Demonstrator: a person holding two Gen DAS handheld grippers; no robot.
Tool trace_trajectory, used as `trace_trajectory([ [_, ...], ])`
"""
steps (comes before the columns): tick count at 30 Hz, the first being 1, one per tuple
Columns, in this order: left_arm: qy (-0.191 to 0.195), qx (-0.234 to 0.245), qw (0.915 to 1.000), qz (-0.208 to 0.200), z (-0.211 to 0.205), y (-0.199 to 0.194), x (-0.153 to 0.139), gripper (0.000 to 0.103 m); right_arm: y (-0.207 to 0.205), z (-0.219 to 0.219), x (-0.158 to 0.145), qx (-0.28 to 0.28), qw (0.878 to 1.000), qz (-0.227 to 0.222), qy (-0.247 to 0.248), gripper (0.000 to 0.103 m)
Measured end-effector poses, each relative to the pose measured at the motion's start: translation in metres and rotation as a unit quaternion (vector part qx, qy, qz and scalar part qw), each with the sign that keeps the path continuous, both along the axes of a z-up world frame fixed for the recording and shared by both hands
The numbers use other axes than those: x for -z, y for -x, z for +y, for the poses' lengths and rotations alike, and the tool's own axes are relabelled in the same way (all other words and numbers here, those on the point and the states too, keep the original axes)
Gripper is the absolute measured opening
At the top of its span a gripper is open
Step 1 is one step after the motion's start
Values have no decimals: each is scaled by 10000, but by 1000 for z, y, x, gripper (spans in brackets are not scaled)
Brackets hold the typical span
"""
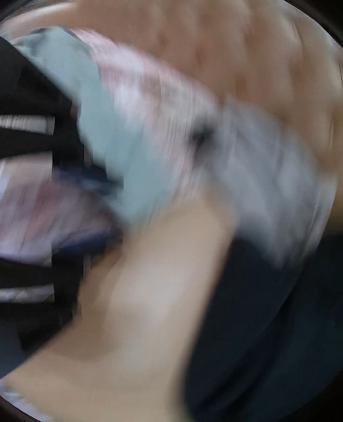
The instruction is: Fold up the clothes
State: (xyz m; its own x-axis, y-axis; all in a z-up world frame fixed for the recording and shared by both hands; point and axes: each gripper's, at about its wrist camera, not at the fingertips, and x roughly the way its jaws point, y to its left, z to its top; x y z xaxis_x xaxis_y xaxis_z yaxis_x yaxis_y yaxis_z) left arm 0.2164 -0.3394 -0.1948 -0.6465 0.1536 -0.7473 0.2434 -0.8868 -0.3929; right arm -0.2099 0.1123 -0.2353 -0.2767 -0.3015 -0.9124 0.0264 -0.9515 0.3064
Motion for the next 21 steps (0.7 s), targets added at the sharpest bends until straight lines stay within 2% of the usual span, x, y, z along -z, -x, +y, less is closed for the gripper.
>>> trace_trajectory([
  [2, 95, -295, 9995, 76, -14, -22, -12, 103, -37, 0, -22, -172, 9981, 308, 504, 77],
  [4, 17, -646, 9979, 98, -33, -47, -19, 103, -106, -40, -45, -1193, 9886, 550, 734, 82],
  [6, 2, -968, 9953, -48, -51, -72, -21, 103, -178, -86, -68, -2301, 9657, 776, 921, 82],
  [8, -42, -1159, 9928, -285, -62, -95, -20, 103, -253, -134, -81, -3354, 9332, 854, 968, 82],
  [10, -46, -1256, 9907, -515, -68, -110, -20, 103, -333, -187, -78, -4280, 8975, 808, 688, 80],
  [13, -66, -1164, 9919, -498, -64, -128, -31, 103, -403, -238, -77, -4596, 8785, 1302, -39, 80],
  [14, -73, -1104, 9929, -443, -61, -131, -34, 103, -410, -249, -75, -4553, 8800, 1338, -183, 81],
  [17, -209, -963, 9946, -314, -54, -137, -38, 103, -398, -279, -56, -4029, 9077, 1104, -402, 81],
  [19, -452, -940, 9942, -274, -49, -137, -33, 103, -389, -294, -48, -3832, 9159, 1102, -452, 79],
  [20, -565, -920, 9938, -273, -46, -137, -30, 103, -389, -301, -46, -3811, 9139, 1247, -626, 63],
  [21, -658, -881, 9934, -315, -43, -137, -24, 103, -390, -307, -43, -3881, 9098, 1279, -722, 29],
])
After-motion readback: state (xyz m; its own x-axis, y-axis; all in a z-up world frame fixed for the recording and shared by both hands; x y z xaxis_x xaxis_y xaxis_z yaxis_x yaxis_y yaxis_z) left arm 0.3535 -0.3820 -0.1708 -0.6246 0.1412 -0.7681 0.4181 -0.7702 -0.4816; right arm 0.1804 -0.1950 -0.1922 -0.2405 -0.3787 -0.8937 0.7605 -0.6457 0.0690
